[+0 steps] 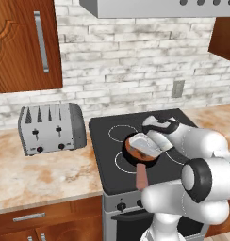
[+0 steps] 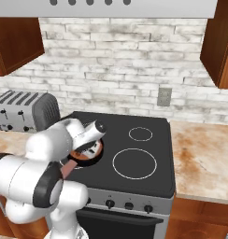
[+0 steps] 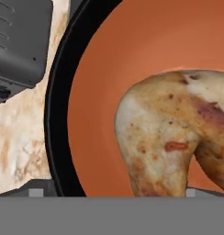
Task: Retrieve the chicken drumstick from the fridge and place it on the saucepan with marinade on the stove.
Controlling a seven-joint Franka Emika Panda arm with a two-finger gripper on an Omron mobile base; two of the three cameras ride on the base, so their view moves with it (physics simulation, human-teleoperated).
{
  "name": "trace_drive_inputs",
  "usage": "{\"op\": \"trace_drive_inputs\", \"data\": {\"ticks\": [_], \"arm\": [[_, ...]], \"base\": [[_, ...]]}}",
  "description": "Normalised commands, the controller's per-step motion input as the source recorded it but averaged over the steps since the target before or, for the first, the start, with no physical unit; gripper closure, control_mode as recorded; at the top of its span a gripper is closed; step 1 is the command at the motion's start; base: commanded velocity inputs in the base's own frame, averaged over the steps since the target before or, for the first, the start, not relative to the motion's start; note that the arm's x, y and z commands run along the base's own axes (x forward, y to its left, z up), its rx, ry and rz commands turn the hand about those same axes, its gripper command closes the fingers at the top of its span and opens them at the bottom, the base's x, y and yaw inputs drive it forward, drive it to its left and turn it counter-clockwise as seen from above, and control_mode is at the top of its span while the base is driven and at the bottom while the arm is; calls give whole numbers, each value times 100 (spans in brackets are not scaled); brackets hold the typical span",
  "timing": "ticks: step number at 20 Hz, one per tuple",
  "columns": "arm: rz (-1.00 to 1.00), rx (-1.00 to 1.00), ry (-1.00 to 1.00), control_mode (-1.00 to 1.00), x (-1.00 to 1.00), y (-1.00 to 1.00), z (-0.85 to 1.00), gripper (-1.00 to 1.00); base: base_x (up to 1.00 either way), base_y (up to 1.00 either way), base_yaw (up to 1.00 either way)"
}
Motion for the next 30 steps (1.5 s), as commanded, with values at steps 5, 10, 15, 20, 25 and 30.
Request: {"op": "trace_drive_inputs", "data": {"ticks": [5,10,15,20,25,30], "arm": [[0,19,1,-100,1,11,-22,-100],[-2,4,22,-100,4,51,-50,-100],[-13,0,19,-100,2,75,-96,-100],[-13,0,-9,-100,-3,15,-2,-100],[-20,2,15,-100,-18,0,28,-100],[-27,1,49,-100,-17,0,48,-100]], "base": [[0,0,0],[0,0,0],[0,0,0],[0,0,0],[0,0,0],[0,0,0]]}}
